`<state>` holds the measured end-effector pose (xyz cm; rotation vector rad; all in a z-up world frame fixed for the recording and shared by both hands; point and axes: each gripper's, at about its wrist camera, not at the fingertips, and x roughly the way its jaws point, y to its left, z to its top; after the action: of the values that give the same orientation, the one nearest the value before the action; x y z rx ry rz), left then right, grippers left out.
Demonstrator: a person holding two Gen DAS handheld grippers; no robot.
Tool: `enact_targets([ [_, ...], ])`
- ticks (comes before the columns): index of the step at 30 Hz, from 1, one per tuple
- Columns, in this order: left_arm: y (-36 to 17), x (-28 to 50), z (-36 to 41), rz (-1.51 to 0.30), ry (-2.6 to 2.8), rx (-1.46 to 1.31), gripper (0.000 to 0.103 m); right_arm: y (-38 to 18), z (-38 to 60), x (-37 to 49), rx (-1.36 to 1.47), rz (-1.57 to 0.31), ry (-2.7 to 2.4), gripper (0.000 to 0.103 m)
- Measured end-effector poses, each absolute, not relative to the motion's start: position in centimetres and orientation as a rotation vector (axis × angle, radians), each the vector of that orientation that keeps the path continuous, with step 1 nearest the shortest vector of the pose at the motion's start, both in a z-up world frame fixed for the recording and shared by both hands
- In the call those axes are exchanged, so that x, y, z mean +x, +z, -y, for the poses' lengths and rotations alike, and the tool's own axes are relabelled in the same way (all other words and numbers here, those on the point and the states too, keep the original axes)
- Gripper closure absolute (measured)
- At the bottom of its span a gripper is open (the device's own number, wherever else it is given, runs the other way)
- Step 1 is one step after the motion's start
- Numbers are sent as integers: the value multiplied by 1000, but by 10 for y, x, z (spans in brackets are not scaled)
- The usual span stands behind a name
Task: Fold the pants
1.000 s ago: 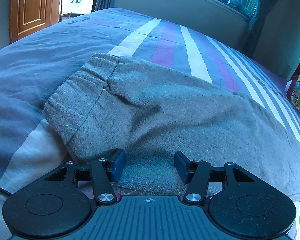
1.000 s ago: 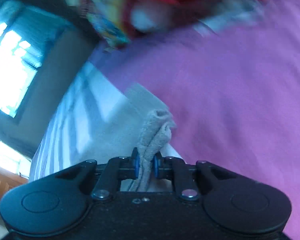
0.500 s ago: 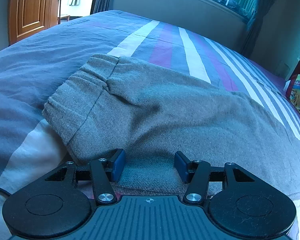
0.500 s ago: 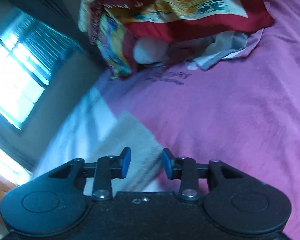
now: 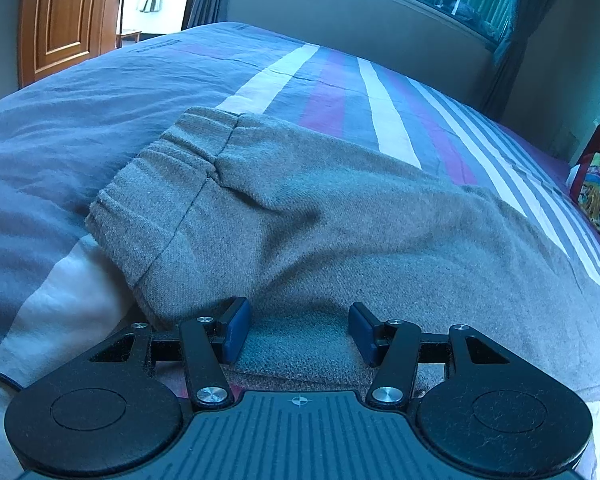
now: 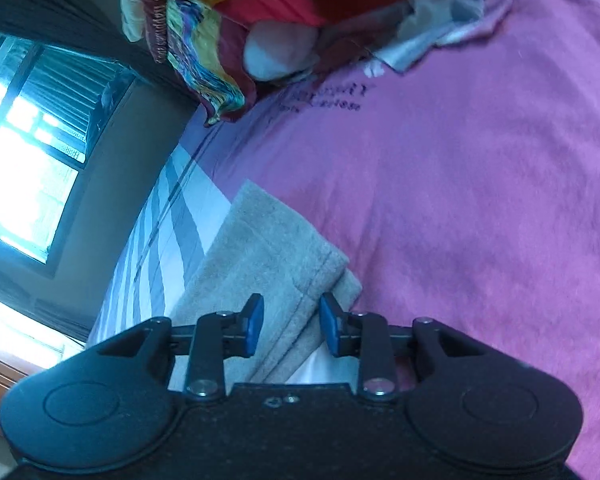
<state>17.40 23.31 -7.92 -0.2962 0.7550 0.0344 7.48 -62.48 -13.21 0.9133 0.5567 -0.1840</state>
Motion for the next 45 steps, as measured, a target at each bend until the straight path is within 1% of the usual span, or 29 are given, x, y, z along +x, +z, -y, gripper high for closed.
enact_targets([
  [3,-80,173,-233,-753,35,-297,48,-133,622,86,890,-560,-194,72],
  [4,-79,173,-233,-755,33,-297,48,-130,618,91,860,-567,-205,82],
  [5,-79,173,-234,-757,31,-295,48,-125,612,96,810,-573,-213,94],
  [6,-78,173,-234,-759,29,-293,48,-119,605,98,749,-561,-204,97],
  [10,-79,174,-233,-755,25,-288,48,-94,591,71,644,-416,-188,98],
  [12,-81,175,-233,-752,24,-283,48,-105,595,69,623,-458,-228,96],
  [14,-78,176,-233,-761,20,-281,48,-131,602,81,612,-584,-269,98],
  [15,-75,176,-233,-770,18,-271,48,-134,606,78,634,-557,-256,96],
  [16,-70,176,-233,-771,19,-263,48,-130,605,74,642,-539,-259,86],
  [17,-65,175,-233,-764,32,-267,48,-124,602,70,632,-509,-282,78],
  [18,-57,172,-233,-740,49,-274,48,-117,597,64,593,-474,-325,77],
  [21,-36,178,-227,-656,28,-277,48,-95,579,56,476,-384,-341,77],
  [24,-20,212,-207,-629,-37,-264,48,-81,554,83,377,-418,-275,77],
  [26,-18,243,-186,-660,-86,-229,48,-77,529,108,296,-452,-257,77],
  [29,-37,287,-151,-744,-159,-162,48,-76,493,140,202,-481,-221,77],
  [30,-50,300,-142,-790,-164,-140,47,-78,482,150,171,-492,-201,74],
  [32,-71,311,-133,-829,-154,-101,38,-86,470,170,126,-548,-166,61],
  [33,-75,313,-132,-821,-157,-98,37,-93,468,179,112,-582,-142,47],
  [34,-73,314,-132,-826,-157,-101,37,-102,469,187,94,-619,-121,41],
  [36,-65,307,-133,-823,-133,-76,37,-120,473,198,27,-702,-168,48],
  [38,-58,288,-136,-790,-121,-13,37,-115,489,192,80,-687,-194,56],
  [41,-49,246,-152,-728,-106,31,37,-95,518,160,213,-619,-248,55],
  [45,-47,197,-187,-707,-21,-25,37,-85,565,103,420,-525,-292,54],
])
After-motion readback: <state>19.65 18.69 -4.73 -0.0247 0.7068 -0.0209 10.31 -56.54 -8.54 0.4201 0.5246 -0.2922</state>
